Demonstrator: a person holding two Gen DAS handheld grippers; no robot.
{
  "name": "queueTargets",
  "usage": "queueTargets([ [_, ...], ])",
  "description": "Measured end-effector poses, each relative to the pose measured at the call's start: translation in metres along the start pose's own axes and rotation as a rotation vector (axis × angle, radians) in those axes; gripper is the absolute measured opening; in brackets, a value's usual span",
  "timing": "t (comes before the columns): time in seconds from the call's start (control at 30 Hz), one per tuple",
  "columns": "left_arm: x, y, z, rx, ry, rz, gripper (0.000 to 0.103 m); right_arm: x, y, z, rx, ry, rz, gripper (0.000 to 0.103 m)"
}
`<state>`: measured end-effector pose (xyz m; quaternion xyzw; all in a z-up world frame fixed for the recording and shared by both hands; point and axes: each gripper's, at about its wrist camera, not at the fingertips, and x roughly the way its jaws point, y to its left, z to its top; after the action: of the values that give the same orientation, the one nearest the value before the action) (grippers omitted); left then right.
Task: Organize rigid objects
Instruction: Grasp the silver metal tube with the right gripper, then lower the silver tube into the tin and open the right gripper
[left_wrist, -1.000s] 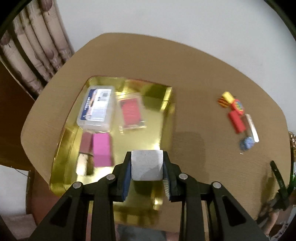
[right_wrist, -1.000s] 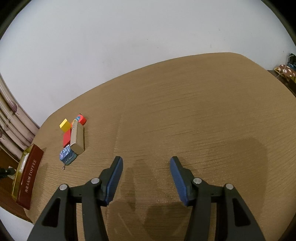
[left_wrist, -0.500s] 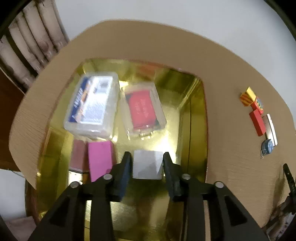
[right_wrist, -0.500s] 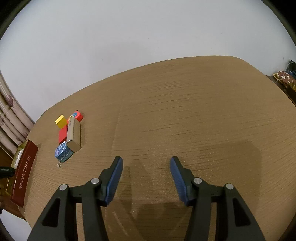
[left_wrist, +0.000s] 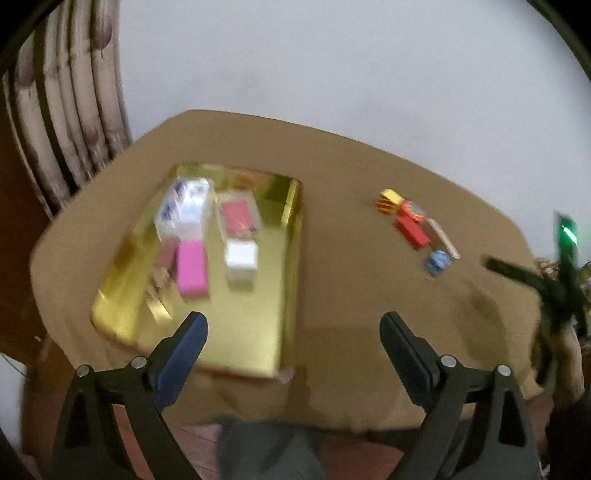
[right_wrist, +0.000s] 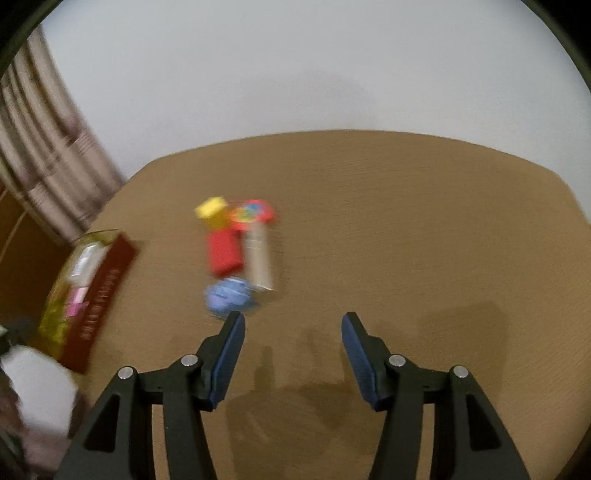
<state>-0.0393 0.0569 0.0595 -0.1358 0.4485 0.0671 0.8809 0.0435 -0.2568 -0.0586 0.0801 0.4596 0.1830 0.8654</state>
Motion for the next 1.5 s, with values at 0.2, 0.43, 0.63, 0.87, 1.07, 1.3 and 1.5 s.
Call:
queueTargets([
  [0.2, -0.011, 0.014, -0.049, -0.126, -0.057, -0.059, 0.092, 0.057, 0.036, 0.047, -0.072, 0.152, -0.027, 0.057],
  [0.43, -0.008, 0.026, -0.072, -0.103, 0.001, -0.025, 0.084, 0.096, 0.044, 0.066, -0.101, 0.244, -0.087, 0.055],
  [0.63, -0.014, 0.01, -0.088, 0.055, -0.074, 0.145, 0.085, 0.124, 0.044, 0.07, -0.11, 0.322, -0.138, 0.034],
  [0.87, -0.021, 0.001, -0.092, 0.103, -0.093, 0.118, 0.081, 0.128, 0.041, 0.076, -0.119, 0.317, -0.159, 0.02],
  [1.07, -0.024, 0.018, -0.092, 0.024, -0.098, 0.115, 0.081, 0.083, 0.053, 0.091, -0.055, 0.232, -0.034, 0.02],
  [1.3, -0.034, 0.032, -0.094, -0.038, -0.121, 0.102, 0.082, 0.051, 0.184, 0.109, -0.131, 0.23, 0.24, 0.02],
  [1.5, -0.032, 0.042, -0.093, -0.02, -0.097, 0.144, 0.082, 0.089, 0.278, 0.094, -0.131, 0.312, 0.331, 0.02],
])
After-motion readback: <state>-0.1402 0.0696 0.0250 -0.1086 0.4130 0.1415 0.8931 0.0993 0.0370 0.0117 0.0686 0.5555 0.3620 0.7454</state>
